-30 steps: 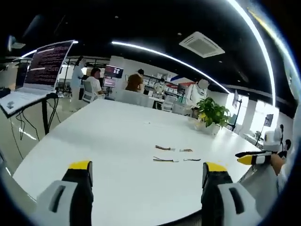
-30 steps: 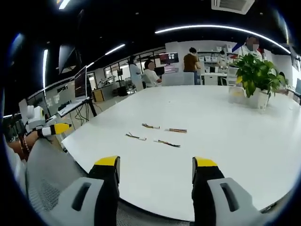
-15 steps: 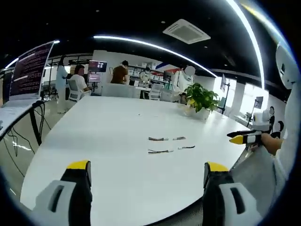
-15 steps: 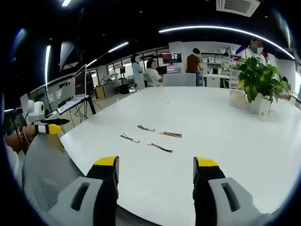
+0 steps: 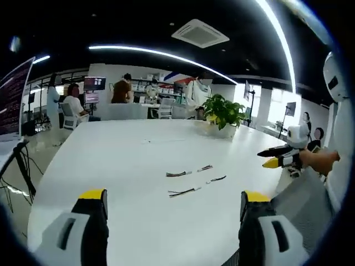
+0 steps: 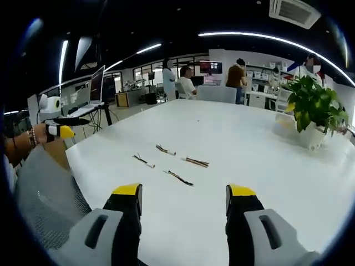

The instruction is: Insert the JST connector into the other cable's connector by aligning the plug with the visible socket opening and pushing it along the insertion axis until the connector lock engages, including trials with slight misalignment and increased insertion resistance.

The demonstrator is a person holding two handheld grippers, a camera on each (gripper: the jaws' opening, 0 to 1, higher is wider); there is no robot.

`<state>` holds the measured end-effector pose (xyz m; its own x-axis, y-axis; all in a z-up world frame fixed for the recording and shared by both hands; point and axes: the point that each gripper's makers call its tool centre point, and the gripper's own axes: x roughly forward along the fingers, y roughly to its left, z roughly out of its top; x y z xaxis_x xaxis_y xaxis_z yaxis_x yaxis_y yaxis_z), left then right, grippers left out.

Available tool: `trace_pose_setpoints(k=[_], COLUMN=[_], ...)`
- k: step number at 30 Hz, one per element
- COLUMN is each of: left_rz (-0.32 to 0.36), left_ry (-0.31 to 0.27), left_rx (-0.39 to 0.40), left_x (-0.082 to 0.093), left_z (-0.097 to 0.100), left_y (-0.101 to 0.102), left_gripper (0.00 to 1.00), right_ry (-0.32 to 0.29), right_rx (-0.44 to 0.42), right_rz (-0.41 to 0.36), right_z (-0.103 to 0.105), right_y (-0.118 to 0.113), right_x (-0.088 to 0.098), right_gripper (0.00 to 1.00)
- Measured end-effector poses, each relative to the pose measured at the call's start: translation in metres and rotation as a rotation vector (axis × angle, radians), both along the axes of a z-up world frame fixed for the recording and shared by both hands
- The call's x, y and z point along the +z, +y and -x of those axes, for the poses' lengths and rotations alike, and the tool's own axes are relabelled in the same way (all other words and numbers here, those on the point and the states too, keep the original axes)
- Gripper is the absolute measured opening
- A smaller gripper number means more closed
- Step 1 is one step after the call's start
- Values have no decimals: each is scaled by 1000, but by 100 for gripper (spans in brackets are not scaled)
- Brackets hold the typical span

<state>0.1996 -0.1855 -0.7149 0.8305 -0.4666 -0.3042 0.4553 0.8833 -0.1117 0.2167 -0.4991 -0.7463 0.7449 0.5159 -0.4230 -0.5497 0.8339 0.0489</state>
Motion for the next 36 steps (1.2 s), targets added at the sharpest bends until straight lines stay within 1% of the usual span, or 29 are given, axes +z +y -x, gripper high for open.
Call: trace_pose_setpoints(k=[2,4,7,10,13,14,16,18,21,22,25,28,29,30,32,33,36], left_rz=[-28,-60,-57,-64,-47,-44,-40,-43,-36,-26,11,29,31,33,16,5,-14], left_ry=[31,17,13,3,-14,-19,-32,-33,-40,-34,-34,-47,-50,-52,-80,-83,-77], left_rx=[-52,-85,-124,-149,-170,-171,-178,-179,-205,-227,-248,-268,-287,-295,-317,-322,-361], left_x=[-5,-4,0,2,7,9,12,12,11,10,10,11,10,10,9,8,2], left_z=[-2,-7,-15,-24,-35,-37,-45,-52,-62,-65,-72,-79,-81,-83,-89,-91,-96], left_y=[-8,-14,-22,-25,-28,-29,-30,-30,-35,-38,-45,-51,-55,-57,-62,-63,-70], left_gripper=[99,99,99,99,99,99,99,99,99,99,99,99,99,99,99,99,99], right_ry=[-4,-6,-7,-5,7,13,14,9,-2,-7,-12,2,3,3,1,-7,-9], right_rx=[11,21,25,35,37,41,46,54,90,103,129,155,164,169,194,225,238], right_rz=[16,31,27,38,22,10,10,13,36,40,50,26,24,25,20,22,37], right_z=[-6,-11,-17,-22,-25,-27,-30,-33,-40,-42,-48,-54,-57,-58,-62,-63,-67], right_y=[-1,-1,-2,-1,1,2,4,6,10,11,14,18,20,21,24,28,30], right_x=[-1,-4,-4,-6,-6,-6,-6,-5,-6,-6,-6,-7,-7,-7,-8,-8,-11], right_gripper=[59,58,57,55,52,52,52,52,51,50,49,48,48,48,47,47,48])
